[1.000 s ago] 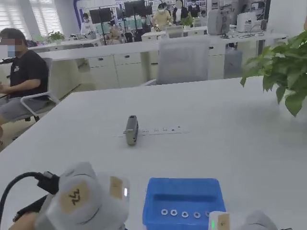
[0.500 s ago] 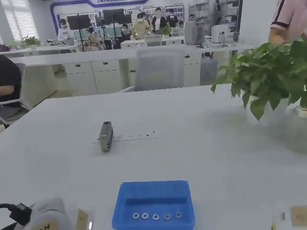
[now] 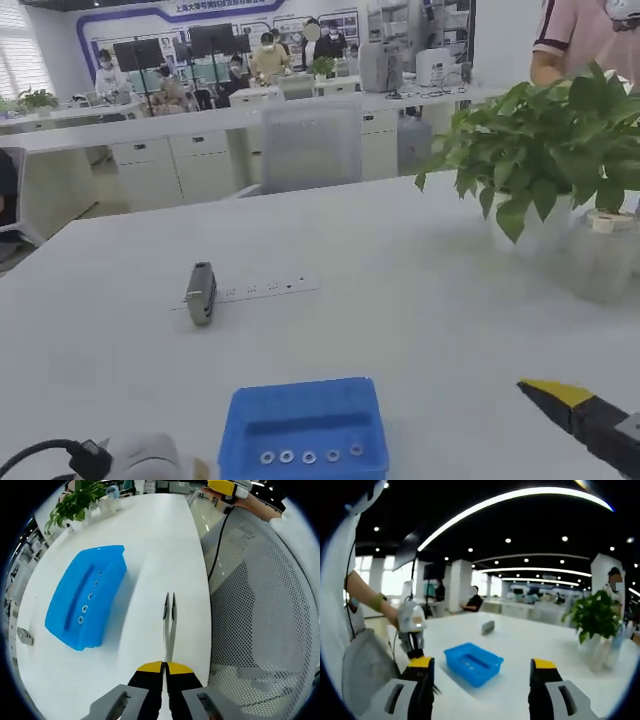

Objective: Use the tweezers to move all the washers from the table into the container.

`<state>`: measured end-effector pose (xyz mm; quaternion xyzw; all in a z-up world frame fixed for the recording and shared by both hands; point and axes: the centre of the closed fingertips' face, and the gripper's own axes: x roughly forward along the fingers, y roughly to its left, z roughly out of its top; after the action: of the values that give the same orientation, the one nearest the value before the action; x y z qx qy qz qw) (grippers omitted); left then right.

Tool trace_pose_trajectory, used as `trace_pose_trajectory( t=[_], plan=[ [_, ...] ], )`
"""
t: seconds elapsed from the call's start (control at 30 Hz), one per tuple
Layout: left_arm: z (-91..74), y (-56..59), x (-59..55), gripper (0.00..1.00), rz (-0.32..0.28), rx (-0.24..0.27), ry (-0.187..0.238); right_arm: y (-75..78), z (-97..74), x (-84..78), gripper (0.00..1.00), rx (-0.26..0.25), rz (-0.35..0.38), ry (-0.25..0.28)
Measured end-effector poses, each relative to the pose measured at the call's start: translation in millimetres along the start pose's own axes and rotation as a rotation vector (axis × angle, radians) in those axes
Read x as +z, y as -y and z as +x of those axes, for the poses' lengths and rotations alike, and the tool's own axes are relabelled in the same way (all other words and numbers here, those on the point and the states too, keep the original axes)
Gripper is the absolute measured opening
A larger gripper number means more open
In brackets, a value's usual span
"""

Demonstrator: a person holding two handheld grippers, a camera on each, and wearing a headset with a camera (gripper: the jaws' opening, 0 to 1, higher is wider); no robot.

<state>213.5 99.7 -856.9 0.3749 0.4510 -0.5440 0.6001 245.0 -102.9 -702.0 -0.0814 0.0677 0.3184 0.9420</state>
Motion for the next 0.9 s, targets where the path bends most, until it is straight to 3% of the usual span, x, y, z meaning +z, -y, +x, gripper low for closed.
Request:
trace_pose_trajectory(
  t=[0.07,0.3,0.5,0.63,0.67,0.83,0.9],
  plan=[
    [1.1,0.6,-0.5,0.0,-0.002,-0.006,-0.013,1.8,1.5,-7.4,0.82,-0.007,-0.013,-0.034],
    [5.0,-0.1,-6.6,0.0,0.024,-0.019,-0.067,5.3,0.0,-7.6,0.77,-0.004,0.017,-0.019],
    [5.7,-0.9,-6.1,0.0,0.013,-0.012,-0.064,10.7,-2.2,-9.1,0.78,-0.02,0.04,-0.015],
    [8.3,4.7,-9.6,0.01,-0.006,-0.015,-0.057,15.6,-4.6,-7.9,0.79,-0.033,0.074,0.002],
    [6.9,4.9,-5.5,0.02,-0.032,0.007,-0.012,17.6,-5.7,-8.2,0.79,-0.036,0.094,0.007],
    [3.2,3.9,-4.2,0.2,-0.164,0.073,0.084,22.3,-6.7,-8.2,0.8,-0.054,0.121,0.017],
    [-4.8,1.1,-1.5,0.23,-0.219,0.124,0.148,24.0,-7.4,-8.8,0.8,-0.067,0.115,0.014]
  ],
)
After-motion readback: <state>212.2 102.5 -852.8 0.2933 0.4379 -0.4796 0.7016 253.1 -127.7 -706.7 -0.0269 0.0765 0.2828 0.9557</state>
